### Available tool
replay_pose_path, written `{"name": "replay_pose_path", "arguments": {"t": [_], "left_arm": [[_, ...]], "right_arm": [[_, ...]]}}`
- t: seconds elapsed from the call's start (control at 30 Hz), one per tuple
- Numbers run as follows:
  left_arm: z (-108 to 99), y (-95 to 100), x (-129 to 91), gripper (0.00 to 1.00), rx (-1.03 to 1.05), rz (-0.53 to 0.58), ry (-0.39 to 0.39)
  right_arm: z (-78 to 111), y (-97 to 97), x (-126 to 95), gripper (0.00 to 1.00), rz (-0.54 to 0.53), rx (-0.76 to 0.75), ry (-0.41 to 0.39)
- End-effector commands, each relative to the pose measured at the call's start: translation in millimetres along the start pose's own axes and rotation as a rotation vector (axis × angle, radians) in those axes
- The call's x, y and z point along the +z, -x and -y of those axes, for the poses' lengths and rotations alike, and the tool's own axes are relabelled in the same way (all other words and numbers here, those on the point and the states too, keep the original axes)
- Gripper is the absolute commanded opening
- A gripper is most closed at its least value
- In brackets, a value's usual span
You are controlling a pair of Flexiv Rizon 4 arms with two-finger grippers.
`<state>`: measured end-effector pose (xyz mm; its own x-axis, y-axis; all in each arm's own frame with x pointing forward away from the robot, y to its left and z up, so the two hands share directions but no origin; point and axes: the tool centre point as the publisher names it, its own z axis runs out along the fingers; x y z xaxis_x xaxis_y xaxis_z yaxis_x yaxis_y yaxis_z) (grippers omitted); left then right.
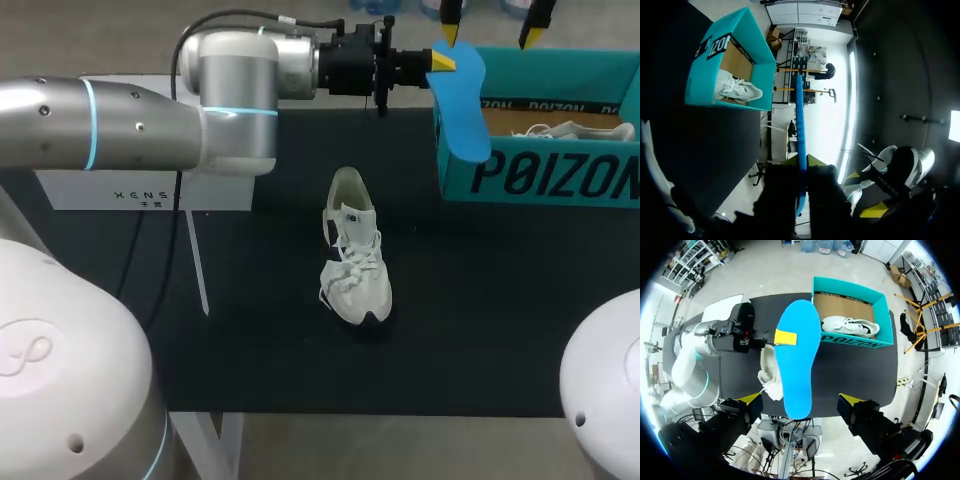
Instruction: Take the shoe out of the shoebox, open the shoe tongue, remove and reinsert the insole, then place the shoe into the shoebox
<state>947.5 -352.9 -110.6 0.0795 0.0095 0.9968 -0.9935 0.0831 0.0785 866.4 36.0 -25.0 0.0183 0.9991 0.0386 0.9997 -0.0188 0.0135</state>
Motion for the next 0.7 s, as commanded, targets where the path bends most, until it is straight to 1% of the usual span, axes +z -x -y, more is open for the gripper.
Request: {"name": "replay_pose_path", "arguments": {"t": [0.03, 0.07, 0.1, 0.17, 0.3, 0.7], "left_arm": [[-3.1, 1.9, 0.5, 0.0, -0.003, -0.01, 0.01], [-3.2, 1.8, 0.7, 0.0, -0.005, -0.011, 0.014], [-3.3, 1.6, 1.0, 0.0, -0.012, -0.021, 0.023], [-2.9, 1.0, 0.7, 0.0, -0.018, -0.028, 0.025], [-0.4, 1.4, -2.2, 0.0, -0.035, -0.048, 0.026], [-0.2, -0.4, -3.5, 0.0, -0.025, -0.04, 0.021]], "right_arm": [[-9.4, -5.1, 5.5, 1.0, 0.059, 0.014, -0.072], [-10.8, -5.3, 6.5, 1.0, 0.035, 0.02, -0.032], [-11.6, -5.4, 6.0, 1.0, 0.047, 0.014, -0.034], [-12.5, -6.0, 7.2, 1.0, 0.023, 0.015, -0.007], [-12.3, -7.4, 6.7, 1.0, 0.024, 0.035, -0.009], [-12.2, -7.0, 6.4, 1.0, 0.032, 0.073, -0.018]]}}
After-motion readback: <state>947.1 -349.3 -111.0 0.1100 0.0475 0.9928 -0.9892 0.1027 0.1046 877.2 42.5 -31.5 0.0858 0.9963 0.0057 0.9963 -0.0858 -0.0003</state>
